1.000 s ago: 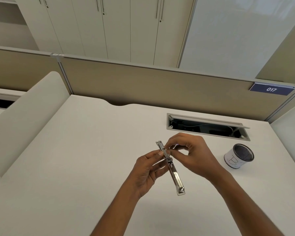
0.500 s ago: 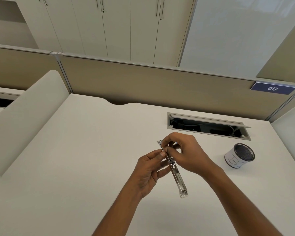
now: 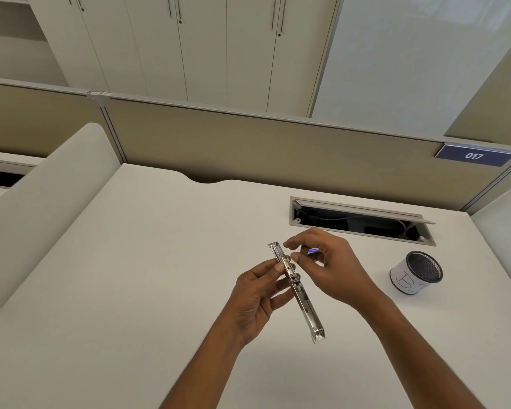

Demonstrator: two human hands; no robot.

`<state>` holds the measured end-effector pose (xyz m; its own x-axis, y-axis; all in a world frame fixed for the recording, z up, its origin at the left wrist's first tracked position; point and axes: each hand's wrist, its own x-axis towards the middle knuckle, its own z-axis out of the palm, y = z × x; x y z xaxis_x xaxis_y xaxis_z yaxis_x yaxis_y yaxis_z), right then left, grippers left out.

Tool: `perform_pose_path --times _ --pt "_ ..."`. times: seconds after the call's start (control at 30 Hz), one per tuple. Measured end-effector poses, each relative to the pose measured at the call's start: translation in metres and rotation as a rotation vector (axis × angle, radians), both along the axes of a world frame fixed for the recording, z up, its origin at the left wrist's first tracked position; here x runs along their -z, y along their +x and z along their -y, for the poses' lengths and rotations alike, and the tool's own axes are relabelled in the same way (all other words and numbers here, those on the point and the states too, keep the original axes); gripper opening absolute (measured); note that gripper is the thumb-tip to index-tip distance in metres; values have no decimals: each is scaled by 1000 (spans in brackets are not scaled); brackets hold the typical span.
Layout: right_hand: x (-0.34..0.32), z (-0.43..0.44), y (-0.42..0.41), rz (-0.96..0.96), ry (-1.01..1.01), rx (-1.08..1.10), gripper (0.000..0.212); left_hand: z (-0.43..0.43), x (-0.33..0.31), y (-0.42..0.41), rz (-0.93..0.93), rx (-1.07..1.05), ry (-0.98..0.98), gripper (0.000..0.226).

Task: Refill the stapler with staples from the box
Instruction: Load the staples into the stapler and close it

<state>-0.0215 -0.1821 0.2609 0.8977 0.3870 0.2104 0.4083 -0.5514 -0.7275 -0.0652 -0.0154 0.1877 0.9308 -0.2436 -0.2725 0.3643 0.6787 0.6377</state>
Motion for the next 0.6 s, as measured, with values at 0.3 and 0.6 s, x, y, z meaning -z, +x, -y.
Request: perform_pose_path --times 0.3,0.6 --pt "3 0 3 -77 30 41 10 2 0 1 12 18 11 38" --pt "4 -8 5 -559 316 155 3 2 0 0 26 18 41 33"
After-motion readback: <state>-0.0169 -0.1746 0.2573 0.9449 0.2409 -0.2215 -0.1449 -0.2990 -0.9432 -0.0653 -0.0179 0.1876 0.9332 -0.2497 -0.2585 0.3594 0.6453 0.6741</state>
